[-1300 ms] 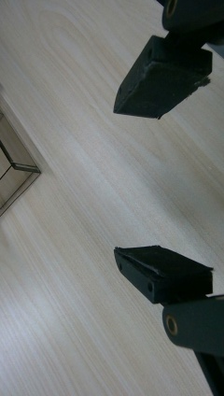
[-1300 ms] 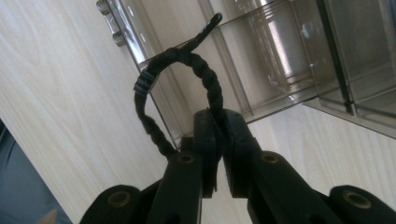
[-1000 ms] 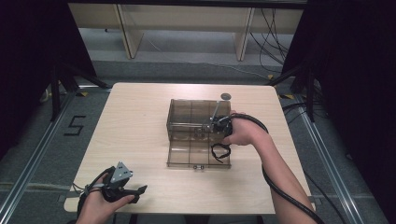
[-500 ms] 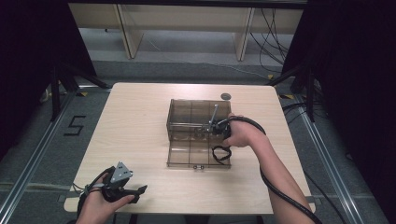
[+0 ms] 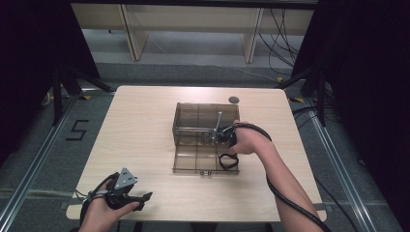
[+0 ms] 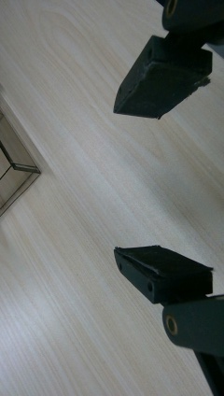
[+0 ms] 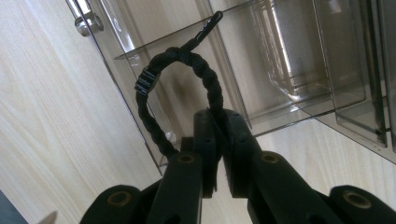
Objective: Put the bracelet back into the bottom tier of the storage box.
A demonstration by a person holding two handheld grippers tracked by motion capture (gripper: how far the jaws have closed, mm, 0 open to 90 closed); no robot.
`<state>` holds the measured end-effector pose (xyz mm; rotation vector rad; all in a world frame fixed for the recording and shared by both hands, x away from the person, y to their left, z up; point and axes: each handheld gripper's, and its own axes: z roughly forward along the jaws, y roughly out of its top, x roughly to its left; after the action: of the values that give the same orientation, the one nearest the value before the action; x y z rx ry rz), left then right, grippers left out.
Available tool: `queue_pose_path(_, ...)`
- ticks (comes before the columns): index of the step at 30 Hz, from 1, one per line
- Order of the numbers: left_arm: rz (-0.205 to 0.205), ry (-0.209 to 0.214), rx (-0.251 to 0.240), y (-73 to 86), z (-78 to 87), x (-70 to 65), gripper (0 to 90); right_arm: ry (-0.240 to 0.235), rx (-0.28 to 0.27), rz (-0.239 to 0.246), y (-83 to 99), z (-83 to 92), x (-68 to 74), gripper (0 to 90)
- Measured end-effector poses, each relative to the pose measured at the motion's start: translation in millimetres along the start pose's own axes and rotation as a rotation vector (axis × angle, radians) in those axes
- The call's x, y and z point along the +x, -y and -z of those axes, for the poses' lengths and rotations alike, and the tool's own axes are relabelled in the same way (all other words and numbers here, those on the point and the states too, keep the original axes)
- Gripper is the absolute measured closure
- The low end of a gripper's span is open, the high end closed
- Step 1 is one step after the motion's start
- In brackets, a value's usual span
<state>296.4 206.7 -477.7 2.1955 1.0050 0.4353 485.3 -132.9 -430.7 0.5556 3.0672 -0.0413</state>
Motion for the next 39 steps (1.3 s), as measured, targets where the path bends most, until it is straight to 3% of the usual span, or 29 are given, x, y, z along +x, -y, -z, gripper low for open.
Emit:
queue_pose_path(2,0.0,0.0,0.001,0.0,-0.1,0.0,25.0,0.003,0.005,0.006,-0.2,-1.4,-0.5,85.3)
queue_pose_path(4,-0.027,0.003,0.023,-0.4,1.5,1.7,25.0,0.004,0.008,0.0,-0.4,-2.1,-0.2,85.3)
queue_pose_path(5,-0.027,0.003,0.023,-0.4,1.5,1.7,25.0,0.0,0.017,-0.025,-0.3,-1.9,1.6,85.3)
queue_pose_path(6,-0.026,0.002,0.022,-0.4,1.5,1.5,25.0,0.016,-0.018,0.07,-0.4,-6.0,-5.3,85.3)
queue_pose_path(7,-0.026,0.003,0.023,-0.4,1.5,1.6,25.0,0.015,-0.011,0.057,-0.6,-6.1,-4.3,85.3)
queue_pose_path(8,0.002,-0.001,0.0,0.0,-0.1,-0.1,25.0,0.015,0.007,0.017,-0.6,-5.1,-1.4,85.3)
queue_pose_path(9,0.0,-0.001,0.001,0.0,0.0,0.1,25.0,0.016,-0.012,0.07,-1.5,-7.3,-5.3,85.3)
queue_pose_path(10,0.0,-0.001,0.0,0.0,0.0,0.1,25.0,0.016,0.014,0.019,-1.5,-6.2,-1.7,85.3)
queue_pose_path(11,0.0,-0.001,0.0,0.0,0.0,0.1,25.0,0.018,-0.004,0.067,-2.5,-8.5,-4.9,85.3)
queue_pose_path(16,0.0,0.0,0.001,0.0,-0.2,0.0,25.0,0.014,0.013,0.064,-5.5,-10.7,-2.9,85.3)
queue_pose_path(17,0.0,0.0,0.001,0.0,-0.1,0.0,25.0,0.014,0.027,0.031,-5.8,-10.3,-0.2,85.3)
queue_pose_path(18,0.0,0.0,0.001,0.0,0.0,0.0,25.0,0.016,0.016,0.064,-6.4,-12.3,-2.3,85.3)
queue_pose_path(19,0.0,-0.001,0.001,0.0,0.0,0.0,25.0,0.015,0.018,0.061,-6.5,-12.9,-2.5,85.3)
queue_pose_path(20,0.0,0.0,0.001,0.0,-0.1,0.1,25.0,0.005,0.045,-0.007,-6.1,-11.7,2.4,85.3)
queue_pose_path(25,0.0,0.0,0.001,0.0,-0.1,0.0,25.0,0.009,0.044,0.025,-7.7,-13.0,0.5,85.3)
queue_pose_path(26,0.0,0.0,0.001,0.0,-0.2,0.0,25.0,0.001,0.054,-0.021,-7.9,-13.8,4.4,85.3)
queue_pose_path(27,0.0,-0.001,0.001,0.0,-0.2,0.0,24.9,0.005,0.048,0.013,-8.6,-14.8,2.3,85.3)
queue_pose_path(30,0.0,-0.008,0.01,-0.1,-1.2,0.6,25.0,0.001,0.056,0.014,-9.3,-16.0,2.6,85.3)
queue_pose_path(31,-0.009,-0.008,0.012,-0.3,-0.4,1.1,25.0,0.001,0.054,0.035,-10.2,-16.6,2.0,85.3)
queue_pose_path(32,-0.009,-0.008,0.012,-0.3,-0.4,1.1,25.0,0.001,0.054,0.035,-10.2,-16.6,2.0,85.3)
queue_pose_path(33,-0.004,-0.025,0.009,-0.2,-1.5,0.6,25.0,-0.001,0.076,-0.018,-10.1,-15.8,5.6,85.3)
queue_pose_path(34,0.008,-0.015,0.01,-0.1,-1.3,0.2,25.0,-0.011,0.094,-0.019,-11.5,-16.7,6.5,85.3)
queue_pose_path(37,-0.011,-0.009,0.012,-0.7,-0.6,0.7,25.0,-0.003,0.094,-0.003,-12.4,-17.2,6.1,85.3)
queue_pose_path(39,0.002,-0.003,0.003,-0.5,-1.2,-0.4,25.0,0.006,0.088,0.029,-13.4,-18.1,4.8,85.3)
